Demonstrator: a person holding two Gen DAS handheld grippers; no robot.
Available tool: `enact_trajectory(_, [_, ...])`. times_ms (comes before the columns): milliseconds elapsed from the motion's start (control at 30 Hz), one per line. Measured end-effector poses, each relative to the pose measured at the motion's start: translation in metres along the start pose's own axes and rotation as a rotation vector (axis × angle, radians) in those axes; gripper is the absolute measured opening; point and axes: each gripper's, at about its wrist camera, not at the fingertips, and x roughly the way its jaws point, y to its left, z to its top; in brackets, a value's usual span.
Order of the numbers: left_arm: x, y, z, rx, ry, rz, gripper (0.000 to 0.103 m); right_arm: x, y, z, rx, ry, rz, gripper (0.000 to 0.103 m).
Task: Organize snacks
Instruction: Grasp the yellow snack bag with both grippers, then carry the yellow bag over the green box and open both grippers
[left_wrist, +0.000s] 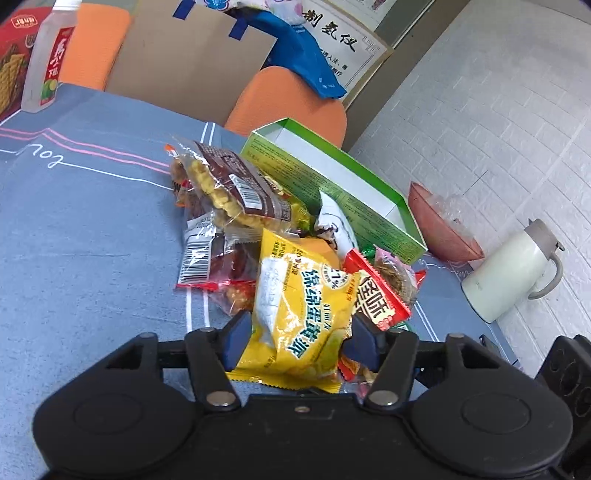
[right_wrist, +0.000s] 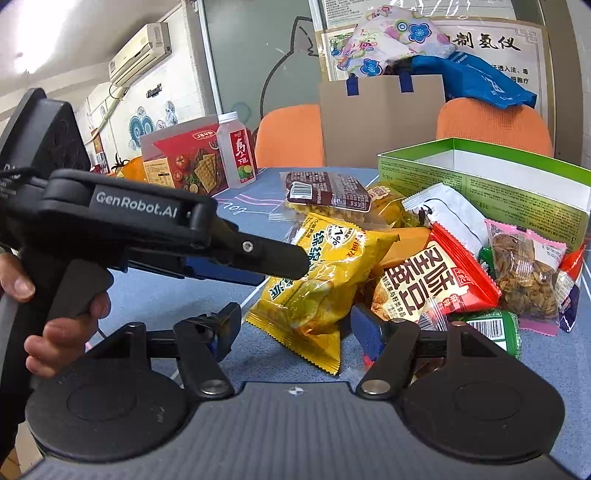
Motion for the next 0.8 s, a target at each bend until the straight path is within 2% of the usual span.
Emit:
enact_trajectory(133, [0.005, 0.006, 0.0, -0.028, 0.009, -0.011, 0.103, 0.006, 0.002, 0.002, -0.022, 0.006, 0.011, 0.103])
enact_trajectory(400, [0.011, 0.014, -0.001, -0.05, 0.02, -0.048, 0.103, 0.017, 0.005, 0.002, -0.114, 0.049, -0.049, 0.103])
enact_trajectory(467, [0.015, 0.014, -0.003, -0.043, 0.03, -0.051, 0.099, 0.023, 0.007, 0.002, -0.142, 0.065, -0.047, 0.093])
enact_trajectory(500, [0.016, 0.013, -0.003, -0.039, 0.023, -0.049, 0.09, 0.025, 0.006, 0.003, -0.143, 0.071, -0.042, 0.081])
enact_trajectory(533, [0.015, 0.012, -0.004, -0.038, 0.015, -0.04, 0.085, 0.026, 0.005, 0.004, -0.136, 0.075, -0.034, 0.075])
enact_trajectory(633, [0.007, 0.003, -0.004, 0.002, -0.004, -0.038, 0.083, 0.023, 0.004, 0.004, -0.117, 0.063, -0.033, 0.067])
enact_trajectory(800, [-0.011, -0.021, 0.004, 0.061, -0.058, -0.059, 0.083, 0.001, 0.009, 0.009, -0.116, 0.0, -0.038, 0.065])
